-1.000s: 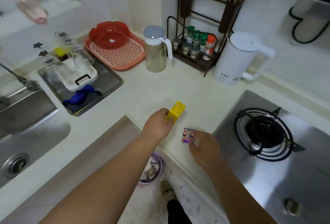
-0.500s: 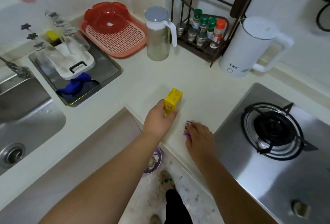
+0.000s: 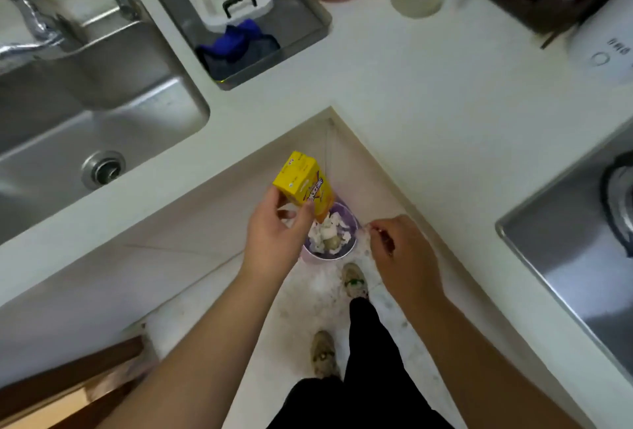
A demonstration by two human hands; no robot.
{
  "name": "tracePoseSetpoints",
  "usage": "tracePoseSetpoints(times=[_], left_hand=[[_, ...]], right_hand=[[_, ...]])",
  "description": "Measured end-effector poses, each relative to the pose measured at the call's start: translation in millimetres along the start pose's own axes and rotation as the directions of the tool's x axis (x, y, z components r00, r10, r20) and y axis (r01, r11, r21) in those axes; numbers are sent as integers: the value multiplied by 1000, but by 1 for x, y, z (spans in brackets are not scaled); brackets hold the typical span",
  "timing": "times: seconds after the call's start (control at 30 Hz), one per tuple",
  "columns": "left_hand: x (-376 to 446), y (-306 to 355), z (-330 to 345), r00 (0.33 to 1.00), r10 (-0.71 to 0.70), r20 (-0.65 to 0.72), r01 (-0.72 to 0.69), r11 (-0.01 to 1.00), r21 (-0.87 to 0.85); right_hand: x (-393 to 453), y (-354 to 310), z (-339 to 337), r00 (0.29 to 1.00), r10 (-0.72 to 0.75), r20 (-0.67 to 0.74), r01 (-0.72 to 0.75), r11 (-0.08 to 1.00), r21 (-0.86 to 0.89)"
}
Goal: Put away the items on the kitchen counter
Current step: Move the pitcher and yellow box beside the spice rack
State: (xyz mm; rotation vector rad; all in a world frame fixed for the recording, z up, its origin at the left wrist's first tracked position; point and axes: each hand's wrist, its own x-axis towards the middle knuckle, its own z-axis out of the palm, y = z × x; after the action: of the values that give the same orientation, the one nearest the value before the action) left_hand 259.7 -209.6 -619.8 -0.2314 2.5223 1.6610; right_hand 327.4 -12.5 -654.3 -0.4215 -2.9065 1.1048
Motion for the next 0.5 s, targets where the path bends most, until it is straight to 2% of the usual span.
tracePoseSetpoints(times=[0.1, 0.17, 0.23, 0.37, 0.5], left_hand=[[-7, -79, 18, 989, -146, 33, 145, 989, 17], [-3, -135, 42, 966, -248, 69, 245, 968, 48], [6, -181, 63, 942, -317, 108, 307, 947, 99], [35, -259, 112, 893, -404, 197, 370, 910, 185], [65, -313, 148, 871, -442, 217, 386, 887, 255]], right_hand=[[-5, 40, 73, 963, 234, 135, -238, 971, 14], [4, 70, 118, 896, 412, 164, -426, 903, 56], [18, 94, 150, 836, 521, 172, -540, 837, 92], [54, 145, 218, 765, 621, 172, -641, 759, 111], [75, 174, 267, 805, 548, 227, -572, 819, 52]])
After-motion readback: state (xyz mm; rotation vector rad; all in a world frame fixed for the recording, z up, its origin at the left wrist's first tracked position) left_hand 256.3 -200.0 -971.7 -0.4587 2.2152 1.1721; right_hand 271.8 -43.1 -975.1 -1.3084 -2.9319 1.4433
